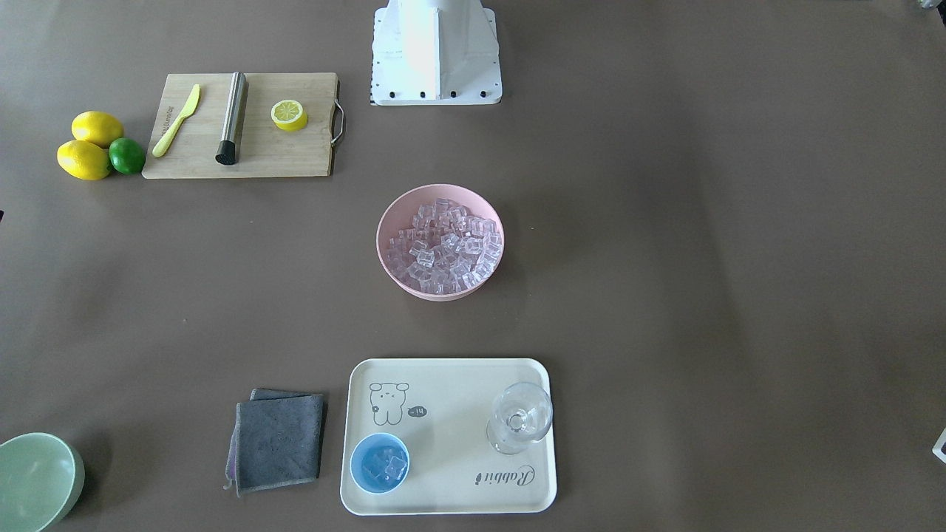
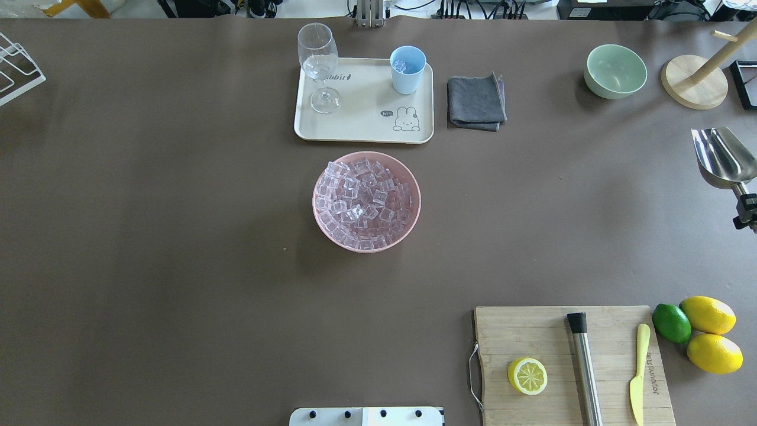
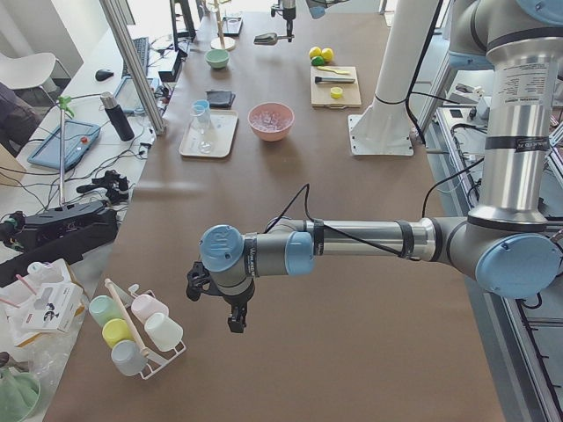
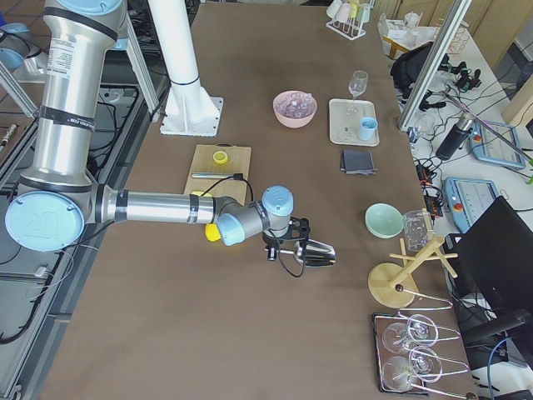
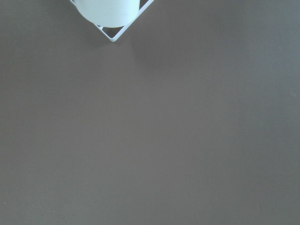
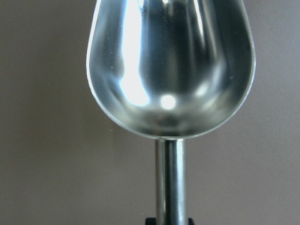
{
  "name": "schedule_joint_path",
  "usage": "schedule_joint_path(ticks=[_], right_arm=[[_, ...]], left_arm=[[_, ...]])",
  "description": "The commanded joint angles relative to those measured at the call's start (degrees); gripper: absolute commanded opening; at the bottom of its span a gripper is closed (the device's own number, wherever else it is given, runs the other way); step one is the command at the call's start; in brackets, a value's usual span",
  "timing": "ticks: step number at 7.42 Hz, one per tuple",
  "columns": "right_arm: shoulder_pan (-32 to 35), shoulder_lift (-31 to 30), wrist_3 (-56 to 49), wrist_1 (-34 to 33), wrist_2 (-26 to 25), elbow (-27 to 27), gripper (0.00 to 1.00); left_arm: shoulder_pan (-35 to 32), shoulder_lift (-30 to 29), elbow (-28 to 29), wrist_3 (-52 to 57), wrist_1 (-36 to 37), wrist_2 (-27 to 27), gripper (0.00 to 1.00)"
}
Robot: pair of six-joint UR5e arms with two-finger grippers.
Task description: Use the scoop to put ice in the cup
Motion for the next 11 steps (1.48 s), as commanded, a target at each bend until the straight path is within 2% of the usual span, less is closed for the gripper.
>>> schedule_joint_path(ticks=[1,2,3,5,6,7,9,11], right_arm=[[-0.5,0.3,0.4,1.2,0.3,-2.0,0.24],[-0.5,0.3,0.4,1.0,0.5,-2.1,0.57],[-0.5,0.3,-0.2,1.1,0.5,-2.4,0.99],[-0.2,0.0,-0.3,0.6,1.4,-0.7,1.0],[0.1,-0.1,-1.8,-3.0,2.9,1.3,1.0],[3.1,-0.1,-6.7,-8.9,3.0,4.2,1.0],[13.1,0.2,-20.2,-20.1,3.4,5.6,1.0],[19.7,-1.1,-26.7,-24.1,5.1,5.8,1.0]], left_arm=[[0.1,0.1,-0.1,0.0,0.0,-0.1,0.99],[0.1,0.1,-0.1,0.0,0.0,-0.1,0.99],[0.1,0.0,-0.1,0.0,0.0,-0.1,0.99],[0.1,0.0,-0.1,0.0,0.0,-0.1,0.99],[0.2,0.0,-0.1,0.0,0.0,0.0,0.99],[0.2,0.0,-0.1,0.0,0.0,0.0,0.99],[0.2,-0.1,-0.1,-0.1,0.0,0.0,0.99],[0.2,-0.2,-0.1,-0.1,0.0,0.0,0.99]])
